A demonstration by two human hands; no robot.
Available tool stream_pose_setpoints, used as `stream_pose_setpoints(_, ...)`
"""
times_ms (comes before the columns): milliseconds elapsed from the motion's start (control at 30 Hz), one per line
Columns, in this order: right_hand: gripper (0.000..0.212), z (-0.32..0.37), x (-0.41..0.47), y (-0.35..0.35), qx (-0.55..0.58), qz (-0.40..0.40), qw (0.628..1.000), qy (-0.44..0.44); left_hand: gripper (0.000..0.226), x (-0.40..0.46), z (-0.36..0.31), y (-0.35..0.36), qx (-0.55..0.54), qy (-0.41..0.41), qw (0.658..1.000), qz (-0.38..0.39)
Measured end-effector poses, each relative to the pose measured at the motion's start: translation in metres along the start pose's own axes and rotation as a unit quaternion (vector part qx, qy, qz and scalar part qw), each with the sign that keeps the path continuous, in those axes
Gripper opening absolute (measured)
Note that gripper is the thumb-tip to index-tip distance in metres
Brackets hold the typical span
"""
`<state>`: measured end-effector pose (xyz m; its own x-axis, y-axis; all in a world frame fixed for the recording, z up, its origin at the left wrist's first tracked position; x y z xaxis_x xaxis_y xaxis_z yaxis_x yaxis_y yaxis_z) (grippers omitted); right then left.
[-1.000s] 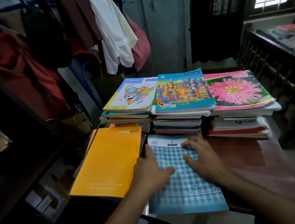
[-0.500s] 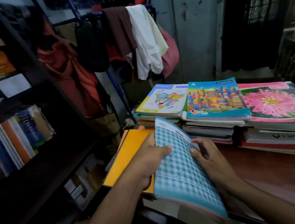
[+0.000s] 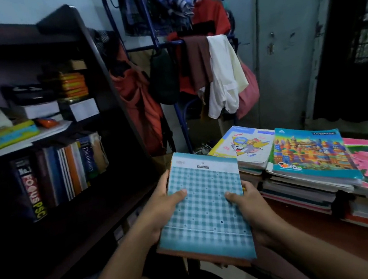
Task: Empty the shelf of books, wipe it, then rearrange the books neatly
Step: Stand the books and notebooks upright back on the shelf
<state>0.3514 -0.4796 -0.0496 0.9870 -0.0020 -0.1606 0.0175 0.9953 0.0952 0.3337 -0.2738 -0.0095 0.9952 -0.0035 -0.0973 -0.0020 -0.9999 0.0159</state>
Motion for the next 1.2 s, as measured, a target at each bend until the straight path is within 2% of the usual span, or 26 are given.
stream_pose_setpoints(100, 0.041, 0.001, 0.006, 0.017, -0.044, -0.017, 0.998, -0.05, 0.044, 0.0, 0.004, -0.014, 0.014, 0.013, 0.999, -0.026)
stream_pose_setpoints(200, 0.04, 0.01, 0.01, 0.037, -0.064, 0.018, 0.996, -0.062, 0.04, -0.004, 0.001, -0.035, 0.036, 0.023, 0.997, -0.062)
stream_pose_setpoints(300, 0.043, 0.018, 0.013, 0.061, -0.083, 0.061, 0.992, -0.069, 0.037, -0.008, -0.002, -0.055, 0.014, 0.025, 0.995, -0.093)
stream_pose_setpoints(500, 0.051, 0.028, 0.015, 0.1, -0.12, 0.096, 0.985, -0.082, 0.049, -0.017, -0.001, -0.09, -0.056, 0.033, 0.991, -0.113)
stream_pose_setpoints(633, 0.052, 0.025, 0.013, 0.128, -0.173, 0.092, 0.972, -0.133, 0.053, -0.024, 0.005, -0.115, -0.073, 0.026, 0.988, -0.136)
stream_pose_setpoints(833, 0.061, 0.015, 0.011, 0.196, -0.262, 0.136, 0.938, -0.184, 0.072, -0.047, 0.021, -0.171, -0.066, 0.057, 0.973, -0.214)
stream_pose_setpoints(900, 0.066, 0.01, 0.01, 0.227, -0.3, 0.163, 0.915, -0.215, 0.085, -0.058, 0.032, -0.199, -0.102, 0.071, 0.962, -0.244)
stream_pose_setpoints(967, 0.075, 0.003, 0.009, 0.261, -0.37, 0.203, 0.878, -0.227, 0.084, -0.069, 0.046, -0.223, -0.12, 0.091, 0.945, -0.292)
stream_pose_setpoints(1000, 0.084, -0.002, 0.009, 0.275, -0.429, 0.215, 0.848, -0.225, 0.081, -0.074, 0.054, -0.23, -0.113, 0.096, 0.934, -0.324)
stream_pose_setpoints(1067, 0.09, -0.017, 0.0, 0.308, -0.556, 0.233, 0.757, -0.25, 0.08, -0.088, 0.074, -0.249, -0.09, 0.093, 0.904, -0.408)
stream_pose_setpoints(1133, 0.084, -0.036, -0.021, 0.332, -0.599, 0.29, 0.689, -0.287, 0.083, -0.1, 0.094, -0.263, -0.099, 0.072, 0.87, -0.478)
stream_pose_setpoints(1200, 0.082, -0.06, -0.041, 0.349, -0.602, 0.372, 0.647, -0.284, 0.085, -0.113, 0.107, -0.274, -0.116, 0.051, 0.835, -0.536)
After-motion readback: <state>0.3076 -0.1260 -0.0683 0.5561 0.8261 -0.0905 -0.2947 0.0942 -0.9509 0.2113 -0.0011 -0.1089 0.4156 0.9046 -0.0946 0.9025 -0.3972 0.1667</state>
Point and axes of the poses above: each hand's wrist, its own x-axis towards the middle knuckle, its own y-axis out of the palm, z = x × y, the point moved 1 cm from there along x, towards the middle knuckle, and after that the axes turned 4 degrees about -x, right-handed, at the moved point
